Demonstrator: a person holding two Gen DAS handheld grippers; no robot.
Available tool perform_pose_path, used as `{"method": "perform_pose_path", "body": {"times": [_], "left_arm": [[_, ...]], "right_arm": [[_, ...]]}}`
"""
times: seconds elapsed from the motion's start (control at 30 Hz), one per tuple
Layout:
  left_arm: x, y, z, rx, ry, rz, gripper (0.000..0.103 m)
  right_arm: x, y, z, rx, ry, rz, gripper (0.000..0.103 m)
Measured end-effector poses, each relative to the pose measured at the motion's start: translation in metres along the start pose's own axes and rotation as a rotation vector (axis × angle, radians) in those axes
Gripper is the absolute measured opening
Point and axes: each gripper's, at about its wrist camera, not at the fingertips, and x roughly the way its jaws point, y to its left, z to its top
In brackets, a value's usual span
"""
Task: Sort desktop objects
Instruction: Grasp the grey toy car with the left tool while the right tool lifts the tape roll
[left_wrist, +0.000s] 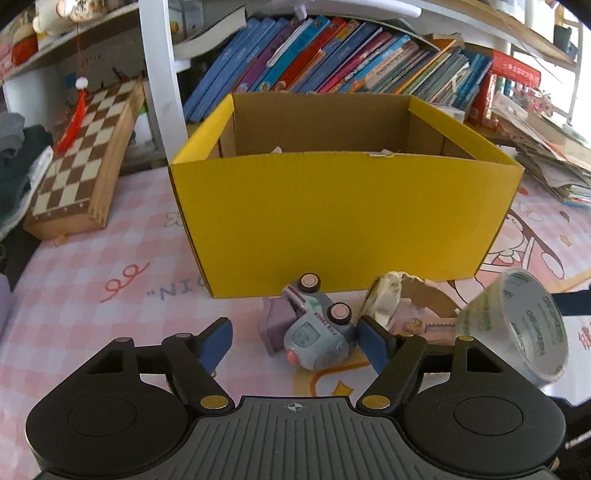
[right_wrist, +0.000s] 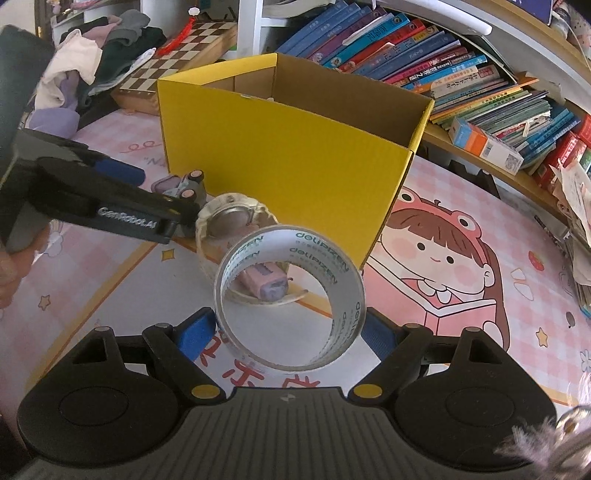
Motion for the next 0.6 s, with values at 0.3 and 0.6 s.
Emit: {"method": "perform_pose_path", "body": {"times": [0.3, 0.6], "left_arm": [[0.020, 0.000, 0.000, -0.022, 0.044, -0.015, 0.060], [0.022, 0.003, -0.004, -0.020, 0.050, -0.029, 0.049]], "right_arm": [[0.004, -0.001, 0.000, 0.001, 0.013, 0.015, 0.084], [0.007, -0.002, 0.000, 0.017, 0.033, 0.011, 0.084]]}}
